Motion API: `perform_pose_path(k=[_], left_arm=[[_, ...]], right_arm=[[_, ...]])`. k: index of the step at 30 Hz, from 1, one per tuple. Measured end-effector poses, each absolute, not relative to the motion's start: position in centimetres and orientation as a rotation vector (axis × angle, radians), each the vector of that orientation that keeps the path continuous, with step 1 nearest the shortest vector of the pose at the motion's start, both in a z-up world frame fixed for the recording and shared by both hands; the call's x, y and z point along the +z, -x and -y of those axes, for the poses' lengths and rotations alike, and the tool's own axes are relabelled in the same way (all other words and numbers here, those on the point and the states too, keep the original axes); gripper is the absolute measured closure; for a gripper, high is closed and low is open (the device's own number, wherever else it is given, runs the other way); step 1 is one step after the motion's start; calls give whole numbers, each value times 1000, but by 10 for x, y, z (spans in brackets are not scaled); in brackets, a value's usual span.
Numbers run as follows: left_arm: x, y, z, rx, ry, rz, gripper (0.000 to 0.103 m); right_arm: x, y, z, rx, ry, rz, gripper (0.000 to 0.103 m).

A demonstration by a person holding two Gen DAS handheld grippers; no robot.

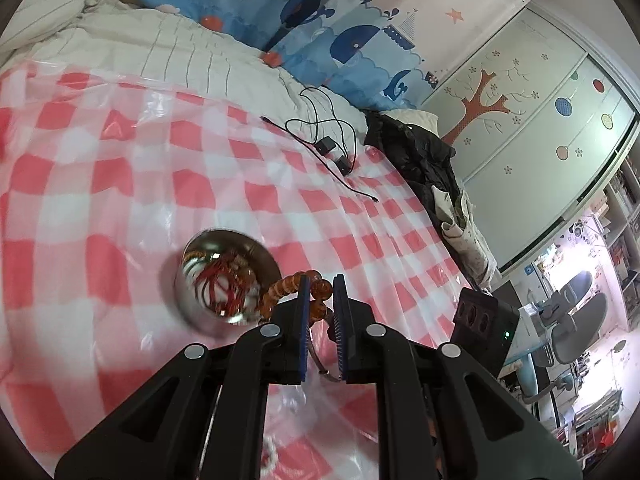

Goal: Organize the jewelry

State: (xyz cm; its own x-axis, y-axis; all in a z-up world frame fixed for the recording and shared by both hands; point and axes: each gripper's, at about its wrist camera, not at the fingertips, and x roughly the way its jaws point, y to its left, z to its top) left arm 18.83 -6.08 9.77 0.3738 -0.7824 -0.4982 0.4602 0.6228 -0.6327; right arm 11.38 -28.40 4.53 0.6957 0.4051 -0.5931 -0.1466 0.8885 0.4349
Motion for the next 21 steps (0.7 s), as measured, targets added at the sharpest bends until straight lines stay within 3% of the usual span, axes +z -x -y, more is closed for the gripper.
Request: perform_pose_path(k=[8, 16, 20, 21], left_arm=[[56, -240, 66, -649, 379, -979, 91], [58, -238, 31, -543, 429, -947, 67], [68, -219, 32, -495, 340, -922, 58], [70, -214, 33, -472, 305, -913, 53]], right_arm=[[51, -157, 272, 260, -255, -743, 99], [45, -189, 234, 244, -106, -765, 97], [47, -170, 241, 200, -89, -731, 75], [48, -161, 245, 199, -103, -727, 74]])
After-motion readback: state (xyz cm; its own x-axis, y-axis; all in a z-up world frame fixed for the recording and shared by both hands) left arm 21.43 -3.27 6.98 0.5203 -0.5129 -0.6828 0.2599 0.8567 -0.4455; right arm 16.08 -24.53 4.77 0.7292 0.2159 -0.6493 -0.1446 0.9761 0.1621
